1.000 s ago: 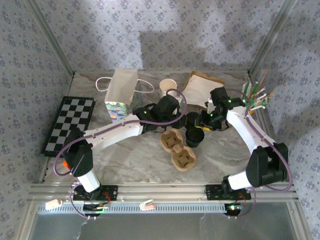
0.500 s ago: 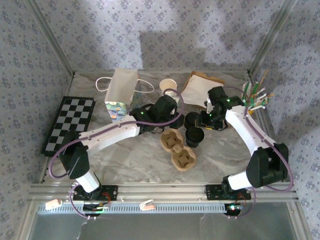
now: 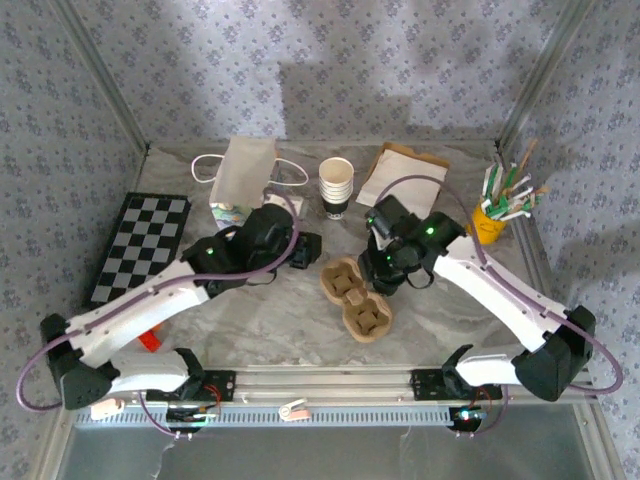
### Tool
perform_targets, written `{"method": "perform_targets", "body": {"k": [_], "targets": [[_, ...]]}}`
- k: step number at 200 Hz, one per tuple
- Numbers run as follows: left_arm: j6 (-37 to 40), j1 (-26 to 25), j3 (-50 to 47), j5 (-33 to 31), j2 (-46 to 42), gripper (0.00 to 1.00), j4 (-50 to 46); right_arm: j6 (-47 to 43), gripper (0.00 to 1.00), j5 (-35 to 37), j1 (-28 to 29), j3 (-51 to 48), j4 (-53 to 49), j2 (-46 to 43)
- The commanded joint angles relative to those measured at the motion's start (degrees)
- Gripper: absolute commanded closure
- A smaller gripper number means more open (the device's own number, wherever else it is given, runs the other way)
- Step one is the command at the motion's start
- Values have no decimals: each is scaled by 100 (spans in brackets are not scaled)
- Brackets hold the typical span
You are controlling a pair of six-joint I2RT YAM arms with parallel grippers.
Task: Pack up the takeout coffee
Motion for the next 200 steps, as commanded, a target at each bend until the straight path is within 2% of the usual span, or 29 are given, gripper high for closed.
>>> {"method": "perform_targets", "body": {"k": [1, 24, 43, 69, 106, 173, 200], "targets": [[-135, 85, -254, -265, -404, 57, -510, 152, 37, 636, 604, -81, -94, 253], [-203, 152, -409, -422, -721, 57, -668, 176, 34, 851, 1138, -99, 147, 618], [-268, 183, -531, -541, -936, 56, -882, 233, 32, 1009, 1351, -152, 206, 896], [-326, 231, -671, -584, -1118, 55, -940, 11, 32, 717, 1392, -310, 603, 1057], [-440, 271, -804, -672, -1240, 55, -1028, 84, 31, 824, 1343, -661, 697, 1116], [-498, 319, -886, -646, -1274, 53, -1015, 7, 44, 886, 1305, -695, 852, 1452], [-503, 322, -886, -647, -1287, 53, -1007, 15, 44, 924, 1296, -664, 853, 1579]]}}
